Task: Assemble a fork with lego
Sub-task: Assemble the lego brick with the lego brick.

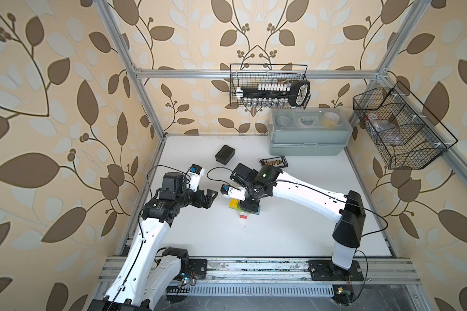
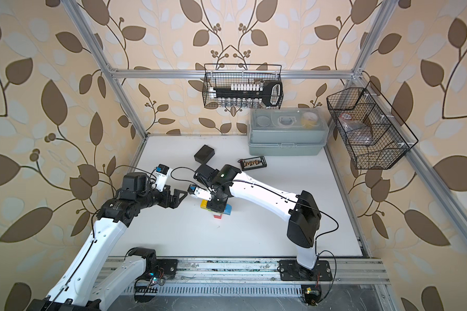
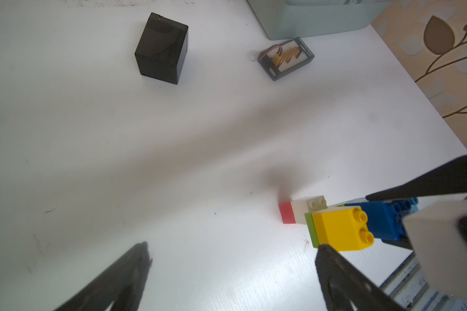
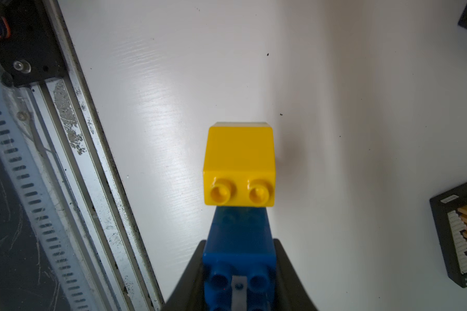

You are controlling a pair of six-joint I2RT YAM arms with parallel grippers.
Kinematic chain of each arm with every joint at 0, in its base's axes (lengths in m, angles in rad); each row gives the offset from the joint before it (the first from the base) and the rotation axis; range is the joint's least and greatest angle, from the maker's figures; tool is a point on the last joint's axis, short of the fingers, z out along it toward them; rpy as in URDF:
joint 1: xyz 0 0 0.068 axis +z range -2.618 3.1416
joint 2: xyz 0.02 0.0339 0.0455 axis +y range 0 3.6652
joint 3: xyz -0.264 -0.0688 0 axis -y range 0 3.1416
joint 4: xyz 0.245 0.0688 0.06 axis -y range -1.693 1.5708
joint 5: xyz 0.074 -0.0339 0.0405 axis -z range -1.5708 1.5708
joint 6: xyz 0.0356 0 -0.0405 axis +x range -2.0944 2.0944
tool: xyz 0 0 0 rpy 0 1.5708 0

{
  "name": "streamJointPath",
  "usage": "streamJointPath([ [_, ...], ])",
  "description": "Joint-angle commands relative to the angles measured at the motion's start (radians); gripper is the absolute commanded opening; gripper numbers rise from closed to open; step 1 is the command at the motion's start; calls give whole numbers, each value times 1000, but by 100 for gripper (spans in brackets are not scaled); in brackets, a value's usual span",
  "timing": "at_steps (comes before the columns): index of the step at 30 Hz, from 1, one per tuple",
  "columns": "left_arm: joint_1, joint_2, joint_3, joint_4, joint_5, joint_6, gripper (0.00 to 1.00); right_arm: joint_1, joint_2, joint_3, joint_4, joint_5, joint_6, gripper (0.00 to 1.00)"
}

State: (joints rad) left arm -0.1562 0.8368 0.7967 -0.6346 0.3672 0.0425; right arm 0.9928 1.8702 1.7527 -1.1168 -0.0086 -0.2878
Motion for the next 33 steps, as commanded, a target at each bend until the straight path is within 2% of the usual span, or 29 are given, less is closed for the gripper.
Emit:
streamJointPath([
  [1, 9, -24, -6, -3, -13, -9, 99, 7, 22, 35, -23, 23, 4, 0],
  [33, 18, -6, 26, -13, -36, 37, 99, 3, 99, 19, 35, 36, -54, 0],
])
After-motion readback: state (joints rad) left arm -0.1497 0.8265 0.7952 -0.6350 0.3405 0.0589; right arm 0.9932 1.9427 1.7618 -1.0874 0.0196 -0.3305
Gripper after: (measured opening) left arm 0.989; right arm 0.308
